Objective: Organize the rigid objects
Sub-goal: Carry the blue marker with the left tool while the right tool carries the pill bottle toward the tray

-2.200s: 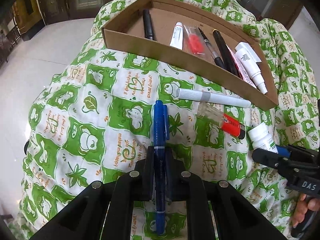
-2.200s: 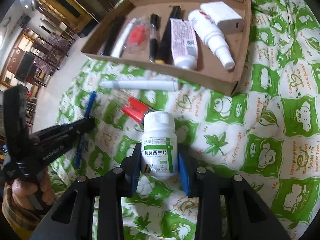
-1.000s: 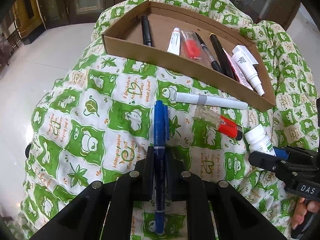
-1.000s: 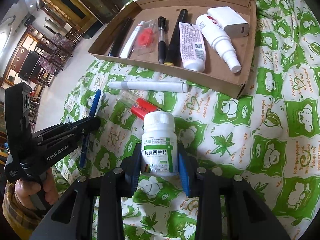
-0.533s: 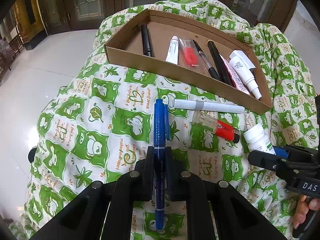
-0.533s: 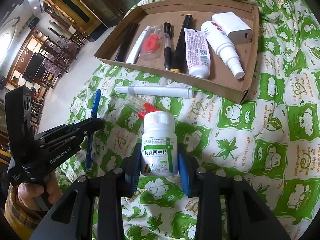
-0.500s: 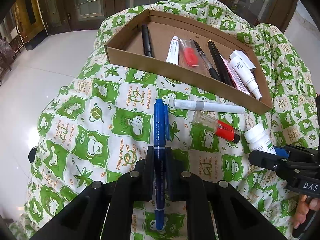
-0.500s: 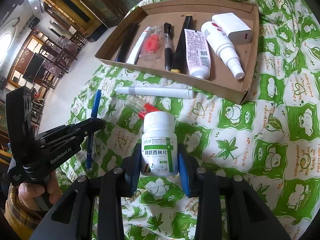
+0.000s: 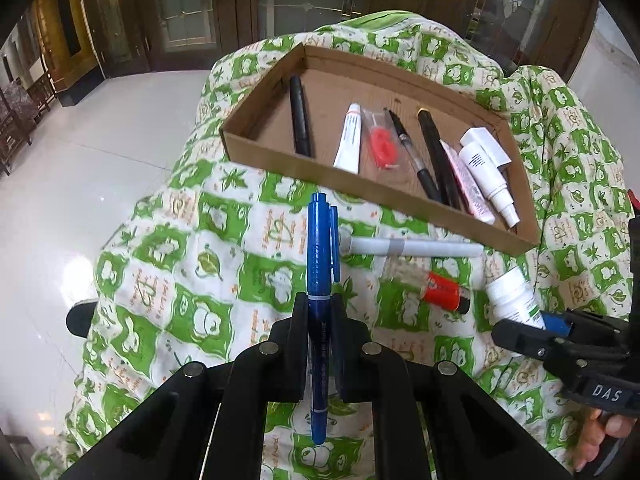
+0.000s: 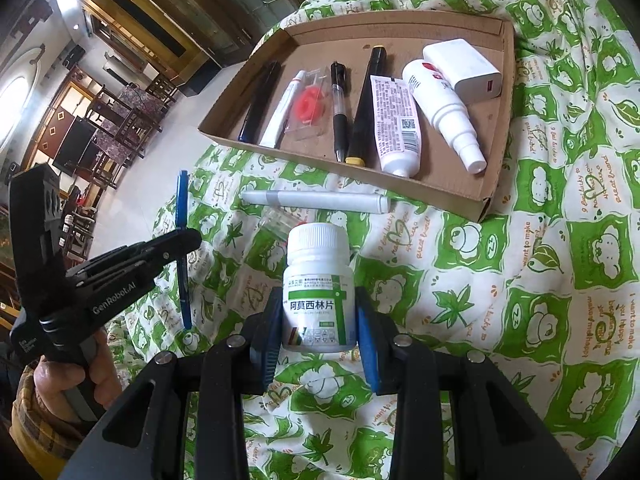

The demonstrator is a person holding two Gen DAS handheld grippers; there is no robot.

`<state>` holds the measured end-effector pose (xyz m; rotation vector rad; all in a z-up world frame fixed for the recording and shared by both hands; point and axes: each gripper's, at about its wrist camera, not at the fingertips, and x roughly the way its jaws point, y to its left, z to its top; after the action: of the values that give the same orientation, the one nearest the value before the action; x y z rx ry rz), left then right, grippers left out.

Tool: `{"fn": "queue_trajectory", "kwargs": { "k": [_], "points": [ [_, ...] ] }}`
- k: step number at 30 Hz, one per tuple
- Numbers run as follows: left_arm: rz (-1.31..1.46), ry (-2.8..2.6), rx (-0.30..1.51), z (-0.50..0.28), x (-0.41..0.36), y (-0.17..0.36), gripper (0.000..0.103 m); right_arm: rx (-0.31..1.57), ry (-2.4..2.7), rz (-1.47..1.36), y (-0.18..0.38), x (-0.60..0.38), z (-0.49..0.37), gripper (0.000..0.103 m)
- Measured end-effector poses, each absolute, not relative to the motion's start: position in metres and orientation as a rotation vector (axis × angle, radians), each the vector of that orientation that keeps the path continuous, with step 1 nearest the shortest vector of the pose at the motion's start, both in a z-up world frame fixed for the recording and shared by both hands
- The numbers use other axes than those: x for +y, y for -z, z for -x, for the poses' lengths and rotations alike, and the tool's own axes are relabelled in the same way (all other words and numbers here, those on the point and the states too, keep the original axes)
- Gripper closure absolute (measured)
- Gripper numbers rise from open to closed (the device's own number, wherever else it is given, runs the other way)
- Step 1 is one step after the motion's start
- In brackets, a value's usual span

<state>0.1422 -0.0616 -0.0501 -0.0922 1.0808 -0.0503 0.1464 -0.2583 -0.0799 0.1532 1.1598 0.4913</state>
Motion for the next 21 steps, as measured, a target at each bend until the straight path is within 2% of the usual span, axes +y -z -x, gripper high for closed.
{"fn": "queue_trajectory", "kwargs": {
  "k": [21],
  "points": [
    [0.034,0.064,1.038,-0.157,-0.067,0.022,0.094,1.092,-0.461,-0.282,0.058,-0.292,-0.155,0.070]
  ]
}}
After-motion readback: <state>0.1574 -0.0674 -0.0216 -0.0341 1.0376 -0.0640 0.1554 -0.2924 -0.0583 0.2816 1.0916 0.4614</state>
